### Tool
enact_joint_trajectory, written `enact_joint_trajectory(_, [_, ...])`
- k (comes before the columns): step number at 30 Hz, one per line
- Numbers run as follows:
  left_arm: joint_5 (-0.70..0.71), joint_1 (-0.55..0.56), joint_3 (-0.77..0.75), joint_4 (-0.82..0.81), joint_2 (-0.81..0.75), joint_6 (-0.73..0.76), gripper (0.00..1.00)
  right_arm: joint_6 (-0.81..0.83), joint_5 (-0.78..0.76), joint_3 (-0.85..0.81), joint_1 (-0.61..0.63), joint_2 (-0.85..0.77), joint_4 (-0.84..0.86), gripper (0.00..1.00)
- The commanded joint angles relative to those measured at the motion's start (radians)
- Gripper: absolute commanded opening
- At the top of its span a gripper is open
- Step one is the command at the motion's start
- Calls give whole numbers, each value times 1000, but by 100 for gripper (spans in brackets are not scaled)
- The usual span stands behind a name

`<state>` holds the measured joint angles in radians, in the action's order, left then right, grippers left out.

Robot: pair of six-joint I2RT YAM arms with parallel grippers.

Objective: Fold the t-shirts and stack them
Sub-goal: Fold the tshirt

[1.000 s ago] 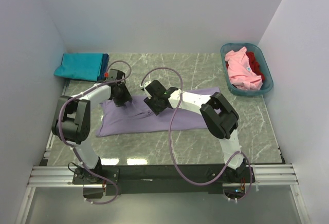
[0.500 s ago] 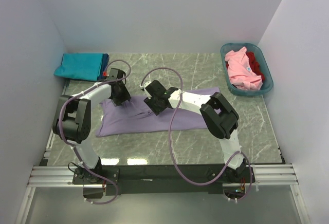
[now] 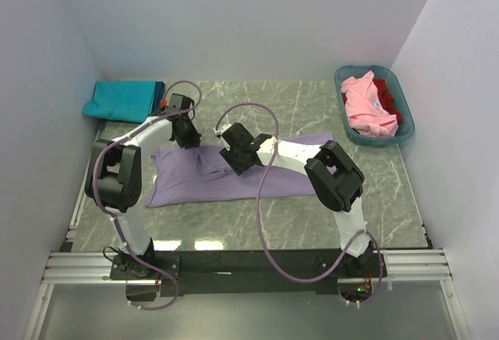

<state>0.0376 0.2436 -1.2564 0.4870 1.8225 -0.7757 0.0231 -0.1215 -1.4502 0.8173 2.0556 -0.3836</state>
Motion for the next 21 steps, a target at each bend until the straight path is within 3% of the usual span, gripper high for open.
enact_joint_trajectory(1, [-28,5,-98,12,29,-14,15,-15,-47,22,-9,-77,48,54])
enact_joint_trajectory(10, [-99,5,-271,39,167,-42,6,-55,-24,70,-14,-201,101,53])
enact_joint_trajectory(13, [-85,3,-282,67,158,-42,14,-55,52,59,-7,-236,98,52])
enact_joint_trajectory(14, [-64,2,-272,58,121,-45,26,-60,71,56,5,-241,103,52])
enact_joint_trajectory(17, [-53,-33,-227,61,43,-42,39,-61,118,11,34,-221,95,51])
enact_joint_trajectory(21, [-41,-134,-143,71,-70,-17,48,-43,118,-125,120,-108,58,46])
